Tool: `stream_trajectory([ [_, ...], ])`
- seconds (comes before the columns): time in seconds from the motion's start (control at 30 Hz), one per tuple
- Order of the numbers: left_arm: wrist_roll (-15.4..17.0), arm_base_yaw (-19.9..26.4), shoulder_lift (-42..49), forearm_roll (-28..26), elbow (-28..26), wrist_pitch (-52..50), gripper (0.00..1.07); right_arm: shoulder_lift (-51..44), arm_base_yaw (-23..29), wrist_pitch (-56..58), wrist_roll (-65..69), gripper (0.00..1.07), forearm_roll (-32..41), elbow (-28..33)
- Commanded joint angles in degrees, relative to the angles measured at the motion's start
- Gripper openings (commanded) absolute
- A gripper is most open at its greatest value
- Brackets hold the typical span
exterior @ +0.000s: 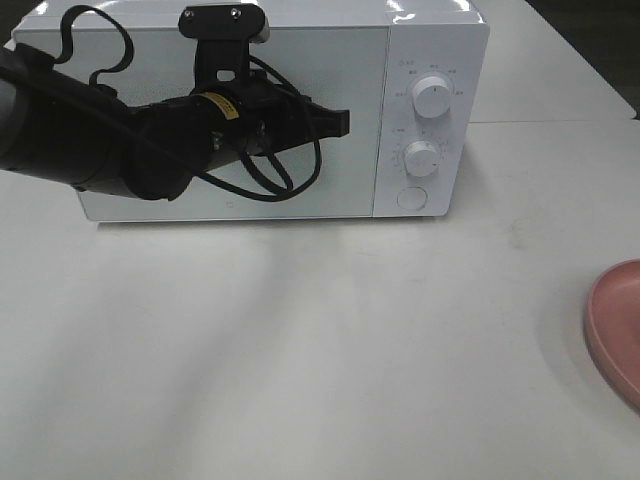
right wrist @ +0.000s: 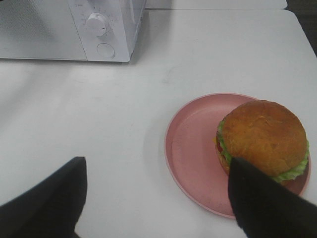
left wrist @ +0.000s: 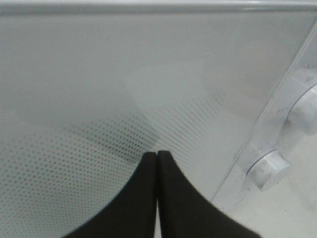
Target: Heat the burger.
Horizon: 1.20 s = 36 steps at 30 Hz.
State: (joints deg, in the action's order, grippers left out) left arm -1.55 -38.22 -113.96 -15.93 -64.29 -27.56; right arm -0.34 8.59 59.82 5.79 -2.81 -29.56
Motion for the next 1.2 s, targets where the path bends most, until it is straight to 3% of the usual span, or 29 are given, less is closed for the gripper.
stream_trajectory([
  [0.03,0.06,3.09,0.0,-4.64,-1.55,-5.67,0.0,-1.49,-0.23,-0.34,-0.46,0.75,-0.06,0.17],
  [0.27,-0.4,2.18,1.89,-2.18,-1.49,1.09,0.0,-1.49,-0.23,-0.34,-0.46,0.75,-0.06,0.17],
  [0.47,-1.49,0.4,5.33,-1.26,-1.49,14.32,0.01,-1.49,-0.23,-0.34,-0.4,0.75,-0.06,0.17],
  [0.5,-1.49,-0.17,6.42,-1.26,-1.49,19.37,0.09,-1.49,-0.23,-0.34,-0.4,0.75,-0.06,0.17],
  [0.53,-1.49,-0.17,6.42,-1.26,-1.49,19.37,0.09,-1.49,-0.23,-0.34,-0.4,0.75,-0.06,0.17],
  [0.57,-1.49,-0.4,6.99,-1.2,-1.49,22.23,0.16,-1.49,-0.23,-0.34,-0.4,0.75,-0.06,0.17],
  [0.6,-1.43,-0.63,7.96,-1.2,-1.49,28.02,0.38,-1.49,-0.23,-0.34,-0.4,0.75,-0.06,0.17],
  [0.63,-1.43,-0.63,7.96,-1.2,-1.49,28.02,0.38,-1.49,-0.23,-0.34,-0.4,0.75,-0.06,0.17],
  [0.67,-1.43,-0.86,9.0,-1.2,-1.49,33.12,0.66,-1.49,-0.23,-0.34,-0.4,0.75,-0.06,0.17],
  [0.7,-1.38,-0.86,9.28,-1.15,-1.49,36.04,0.81,-1.49,-0.23,-0.34,-0.4,0.75,-0.06,0.17],
  [0.73,-1.38,-0.86,9.28,-1.15,-1.49,36.04,0.81,-1.49,-0.23,-0.34,-0.4,0.75,-0.06,0.17],
  [0.77,-1.38,-0.86,9.74,-1.15,-1.49,40.97,1.02,-1.49,-0.23,-0.34,-0.4,0.75,-0.06,0.17],
  [0.83,-1.38,-0.86,10.03,-1.15,-1.49,43.77,1.01,-1.49,-0.23,-0.34,-0.4,0.75,-0.06,0.17],
  [0.87,-1.38,-0.86,10.6,-1.03,-1.49,50.88,1.0,-1.49,-0.23,-0.34,-0.4,0.75,-0.06,0.17],
  [0.97,-1.38,-0.86,11.86,-0.92,-1.49,59.47,1.0,-1.49,-0.23,-0.34,-0.4,0.75,-0.06,0.17],
  [1.2,-1.38,-0.86,15.58,2.18,-1.49,74.31,1.0,-1.49,-0.23,-0.34,-0.4,0.75,-0.06,0.17],
])
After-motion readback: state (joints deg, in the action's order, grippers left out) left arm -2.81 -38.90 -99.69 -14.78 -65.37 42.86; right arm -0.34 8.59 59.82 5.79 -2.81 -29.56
